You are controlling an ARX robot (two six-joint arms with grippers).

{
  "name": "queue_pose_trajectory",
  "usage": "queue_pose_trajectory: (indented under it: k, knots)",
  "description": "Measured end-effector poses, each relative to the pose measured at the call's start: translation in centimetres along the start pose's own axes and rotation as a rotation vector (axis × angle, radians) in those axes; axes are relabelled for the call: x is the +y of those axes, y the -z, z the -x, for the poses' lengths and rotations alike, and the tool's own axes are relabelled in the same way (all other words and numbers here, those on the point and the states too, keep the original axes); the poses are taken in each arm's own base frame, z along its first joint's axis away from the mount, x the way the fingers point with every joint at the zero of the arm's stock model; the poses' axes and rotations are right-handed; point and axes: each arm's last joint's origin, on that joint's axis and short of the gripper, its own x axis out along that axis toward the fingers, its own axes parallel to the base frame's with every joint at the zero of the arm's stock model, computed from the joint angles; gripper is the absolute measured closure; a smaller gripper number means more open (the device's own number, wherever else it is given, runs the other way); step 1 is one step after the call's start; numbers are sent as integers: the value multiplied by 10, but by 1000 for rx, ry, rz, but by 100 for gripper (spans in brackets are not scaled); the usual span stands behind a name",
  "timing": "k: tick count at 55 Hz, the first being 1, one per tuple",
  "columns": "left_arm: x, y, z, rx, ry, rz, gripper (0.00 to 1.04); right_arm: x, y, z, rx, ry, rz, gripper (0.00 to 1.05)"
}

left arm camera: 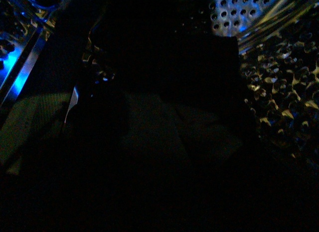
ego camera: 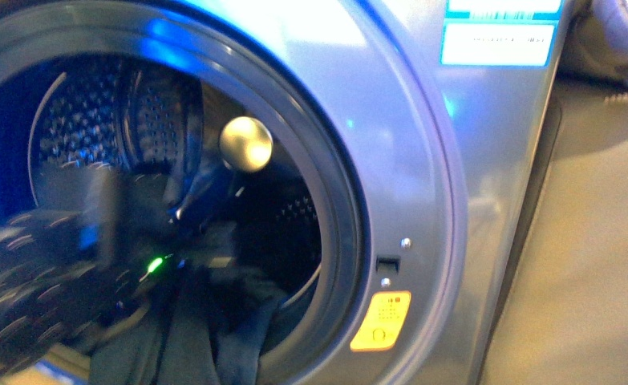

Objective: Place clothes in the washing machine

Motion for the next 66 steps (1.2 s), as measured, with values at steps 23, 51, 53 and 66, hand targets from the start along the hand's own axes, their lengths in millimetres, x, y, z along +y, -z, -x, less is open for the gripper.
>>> queue_pose_trajectory:
  k: [23, 51, 53, 66]
  knots:
    - [-15, -14, 79, -36, 72, -12, 7, 0, 0, 0, 0, 0, 0, 102]
    - [-18, -63, 158, -175, 130, -38, 7, 0, 0, 0, 0, 0, 0, 102]
    - [-17, -67, 166, -198, 133, -41, 7, 0, 0, 0, 0, 0, 0, 102]
    - [-15, -72, 198, -232, 126, -29, 10, 0, 0, 0, 0, 0, 0, 102]
